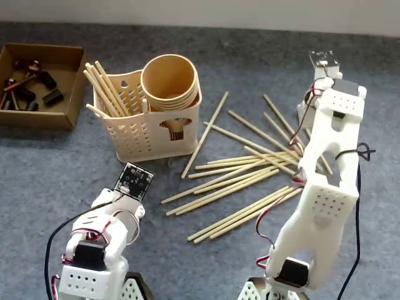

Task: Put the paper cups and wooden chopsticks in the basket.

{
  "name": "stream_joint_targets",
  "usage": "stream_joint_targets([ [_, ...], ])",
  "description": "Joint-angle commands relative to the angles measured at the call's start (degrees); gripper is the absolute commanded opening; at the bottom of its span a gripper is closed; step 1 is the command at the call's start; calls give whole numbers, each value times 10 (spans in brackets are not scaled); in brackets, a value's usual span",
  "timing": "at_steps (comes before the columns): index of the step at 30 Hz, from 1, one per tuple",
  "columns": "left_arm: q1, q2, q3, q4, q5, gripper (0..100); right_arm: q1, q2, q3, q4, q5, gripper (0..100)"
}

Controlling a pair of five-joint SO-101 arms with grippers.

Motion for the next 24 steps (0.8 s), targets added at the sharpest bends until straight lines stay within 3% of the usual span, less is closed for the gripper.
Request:
stream_joint_targets([
  [1, -7, -6, -1, -12, -5, 13, -6, 30, -64, 3, 13, 149],
  [15, -7, -6, -1, -12, -5, 13, 8, 190, -244, 3, 25, 149],
  [24, -6, -6, -1, -12, -6, 13, 15, 228, -259, 44, 25, 132],
])
